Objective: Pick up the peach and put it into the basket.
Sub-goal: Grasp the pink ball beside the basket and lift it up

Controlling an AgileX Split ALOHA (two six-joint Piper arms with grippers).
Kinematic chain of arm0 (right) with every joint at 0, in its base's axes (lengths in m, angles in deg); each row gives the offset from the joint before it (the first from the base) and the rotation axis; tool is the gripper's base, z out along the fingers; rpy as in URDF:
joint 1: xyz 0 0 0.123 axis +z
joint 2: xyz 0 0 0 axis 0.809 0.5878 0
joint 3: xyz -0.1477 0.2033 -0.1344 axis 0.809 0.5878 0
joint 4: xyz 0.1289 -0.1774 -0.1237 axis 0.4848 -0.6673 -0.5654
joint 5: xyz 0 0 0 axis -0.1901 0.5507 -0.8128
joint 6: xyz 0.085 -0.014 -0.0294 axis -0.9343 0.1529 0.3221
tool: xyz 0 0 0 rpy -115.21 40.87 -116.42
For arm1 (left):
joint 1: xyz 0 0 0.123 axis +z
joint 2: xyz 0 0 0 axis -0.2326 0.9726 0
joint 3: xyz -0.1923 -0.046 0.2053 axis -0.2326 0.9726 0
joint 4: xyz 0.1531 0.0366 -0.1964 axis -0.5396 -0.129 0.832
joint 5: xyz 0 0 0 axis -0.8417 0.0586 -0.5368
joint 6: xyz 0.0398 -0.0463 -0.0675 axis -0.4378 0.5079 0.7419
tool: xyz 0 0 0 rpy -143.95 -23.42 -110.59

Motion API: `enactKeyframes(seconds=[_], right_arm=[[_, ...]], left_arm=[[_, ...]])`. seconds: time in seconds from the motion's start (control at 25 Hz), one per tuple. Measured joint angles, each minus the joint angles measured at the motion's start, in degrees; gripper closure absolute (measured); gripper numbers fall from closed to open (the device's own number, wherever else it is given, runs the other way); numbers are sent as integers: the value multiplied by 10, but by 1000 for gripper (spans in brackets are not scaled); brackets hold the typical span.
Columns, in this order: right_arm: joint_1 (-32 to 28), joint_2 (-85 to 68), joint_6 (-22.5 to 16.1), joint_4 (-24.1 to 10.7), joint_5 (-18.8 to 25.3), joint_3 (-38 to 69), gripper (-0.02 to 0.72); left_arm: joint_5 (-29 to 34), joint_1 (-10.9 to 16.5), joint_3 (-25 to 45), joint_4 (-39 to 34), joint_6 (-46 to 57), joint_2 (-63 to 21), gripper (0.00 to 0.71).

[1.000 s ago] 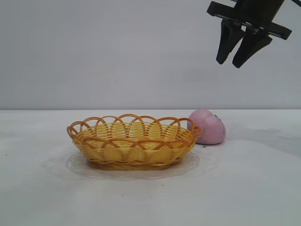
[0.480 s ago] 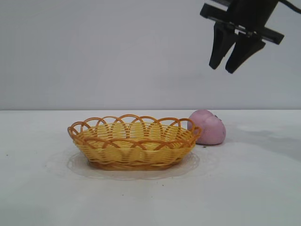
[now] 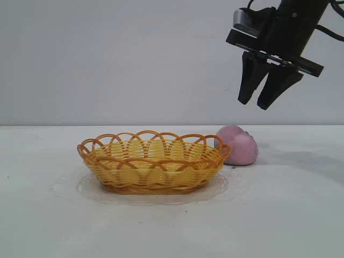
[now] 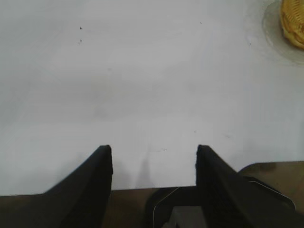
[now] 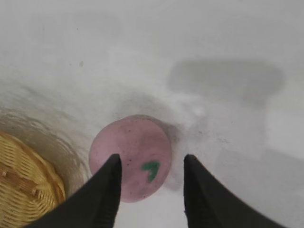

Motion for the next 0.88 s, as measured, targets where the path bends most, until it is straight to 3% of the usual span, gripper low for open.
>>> enactKeyframes(seconds=[0.6, 0.88], right_arm=[[2, 14, 1, 12, 17, 0, 422], [39, 41, 1, 18, 19, 0, 422]], left_arm=[[7, 0, 0, 8, 0, -201, 362], [14, 0, 0, 24, -21, -211, 362]])
